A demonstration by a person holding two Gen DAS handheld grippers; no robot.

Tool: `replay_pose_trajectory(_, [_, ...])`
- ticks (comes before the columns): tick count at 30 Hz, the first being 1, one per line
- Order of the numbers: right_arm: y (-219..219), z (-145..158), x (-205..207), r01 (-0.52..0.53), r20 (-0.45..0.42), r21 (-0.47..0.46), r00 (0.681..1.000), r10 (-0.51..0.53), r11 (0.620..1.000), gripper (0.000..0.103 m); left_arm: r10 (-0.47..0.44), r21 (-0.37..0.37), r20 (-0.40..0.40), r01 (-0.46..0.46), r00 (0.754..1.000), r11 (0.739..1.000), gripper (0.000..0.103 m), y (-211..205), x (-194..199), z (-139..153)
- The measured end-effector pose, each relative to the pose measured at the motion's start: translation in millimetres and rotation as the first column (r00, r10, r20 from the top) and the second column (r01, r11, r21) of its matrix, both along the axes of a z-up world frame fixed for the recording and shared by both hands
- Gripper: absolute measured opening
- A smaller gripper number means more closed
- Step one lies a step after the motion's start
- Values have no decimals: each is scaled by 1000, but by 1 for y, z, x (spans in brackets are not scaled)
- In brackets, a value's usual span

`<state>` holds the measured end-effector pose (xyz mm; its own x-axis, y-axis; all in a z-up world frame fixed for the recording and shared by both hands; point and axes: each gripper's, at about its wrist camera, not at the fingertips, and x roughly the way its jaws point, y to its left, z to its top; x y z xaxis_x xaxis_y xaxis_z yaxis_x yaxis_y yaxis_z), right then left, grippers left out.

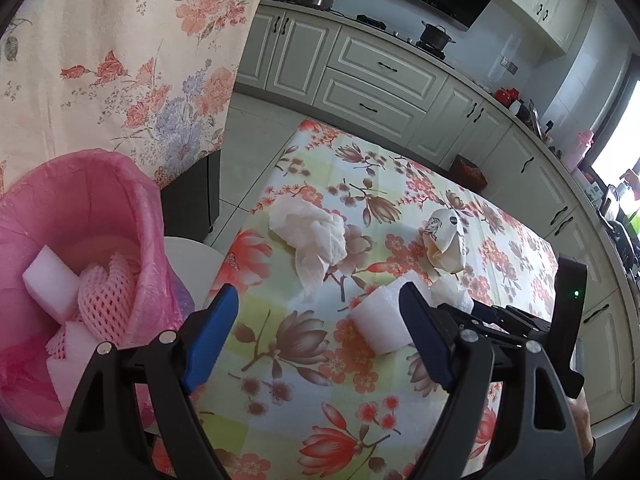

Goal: Collect trash
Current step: 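Grasp a white foam block with the left gripper while the right grasps a crumpled tissue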

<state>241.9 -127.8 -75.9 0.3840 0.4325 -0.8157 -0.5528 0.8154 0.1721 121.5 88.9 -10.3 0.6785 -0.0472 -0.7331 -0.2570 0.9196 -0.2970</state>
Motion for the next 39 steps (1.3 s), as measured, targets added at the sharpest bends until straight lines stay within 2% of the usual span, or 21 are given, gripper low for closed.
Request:
replay_pose_trajectory(9, [-17,4,-1,22,6,10,1000,-23,1000,39,-125,6,-17,125,992,992,82,-34,19,-18])
replay_pose_trajectory(20, [-42,17,-5,60,46,3,997,-60,998,39,-225,89,-94,234,970,968,84,-67,48,-48])
replay_pose_trajectory(31, [-53,20,-8,75,49,4,996,-75,997,39,-314,219,-167,345,935,913,89,-92,67,-68])
replay_pose_trajectory(33, [-53,20,-8,75,50,4,996,-75,997,39,-317,211,-168,348,933,914,84,-91,68,-70])
replay_pose_trajectory(35, [-54,21,-8,75,51,5,996,-75,997,39,-322,193,-175,353,930,915,64,-90,69,-72])
replay_pose_trajectory(39, [-52,22,-10,72,52,3,996,-72,997,39,-328,183,-169,356,930,916,63,-88,65,-72])
